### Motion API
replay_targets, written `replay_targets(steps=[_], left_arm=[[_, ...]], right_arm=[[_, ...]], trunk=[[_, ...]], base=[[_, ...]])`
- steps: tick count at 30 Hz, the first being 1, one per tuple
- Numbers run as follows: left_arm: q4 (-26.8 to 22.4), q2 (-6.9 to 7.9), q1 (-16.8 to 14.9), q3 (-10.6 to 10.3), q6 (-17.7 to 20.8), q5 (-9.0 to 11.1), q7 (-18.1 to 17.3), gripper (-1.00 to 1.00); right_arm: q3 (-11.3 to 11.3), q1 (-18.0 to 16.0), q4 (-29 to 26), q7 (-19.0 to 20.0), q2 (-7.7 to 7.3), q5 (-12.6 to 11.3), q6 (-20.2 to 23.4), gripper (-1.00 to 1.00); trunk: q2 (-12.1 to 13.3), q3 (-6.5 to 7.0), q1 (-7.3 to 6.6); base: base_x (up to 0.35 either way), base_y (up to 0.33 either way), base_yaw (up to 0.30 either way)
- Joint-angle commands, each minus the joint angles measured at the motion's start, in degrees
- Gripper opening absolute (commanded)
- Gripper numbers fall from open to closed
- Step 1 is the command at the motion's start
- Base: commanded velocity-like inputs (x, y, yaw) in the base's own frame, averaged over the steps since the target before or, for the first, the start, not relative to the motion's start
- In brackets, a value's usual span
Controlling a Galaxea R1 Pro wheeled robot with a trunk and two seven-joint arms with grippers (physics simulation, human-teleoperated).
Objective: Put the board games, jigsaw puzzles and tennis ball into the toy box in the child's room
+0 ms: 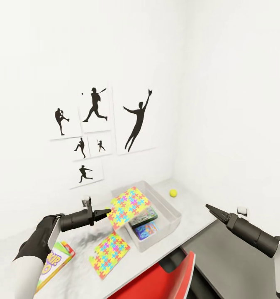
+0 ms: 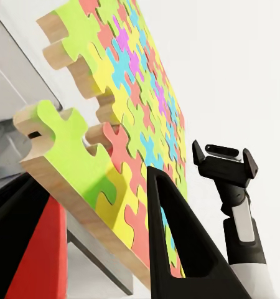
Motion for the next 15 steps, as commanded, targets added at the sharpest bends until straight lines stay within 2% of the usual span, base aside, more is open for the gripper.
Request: replay_targets(steps=[1,6,15], left_arm=[[0.0,-0.01,0.0,0.0,0.5,0.1,-0.1,-1.00],[0.0,-0.01,0.0,0.0,0.5,0.1,-0.1,-1.00],[0.0,-0.01,0.0,0.0,0.5,0.1,-0.1,-1.00]], right_arm=[[-0.1,0.0,0.0,0.1,-0.01,-0.2,0.4,1.00],[-0.1,0.0,0.0,0.1,-0.01,-0.2,0.4,1.00],[-0.1,0.0,0.1,0.1,-0.01,-0.2,0.4,1.00]], trunk=[[0.0,-0.02,0.04],[0.0,-0.02,0.04],[0.0,-0.02,0.04]], base=[[0.188,-0.142,0.243],[0.166,-0.097,0.144],[0.138,-0.102,0.016]])
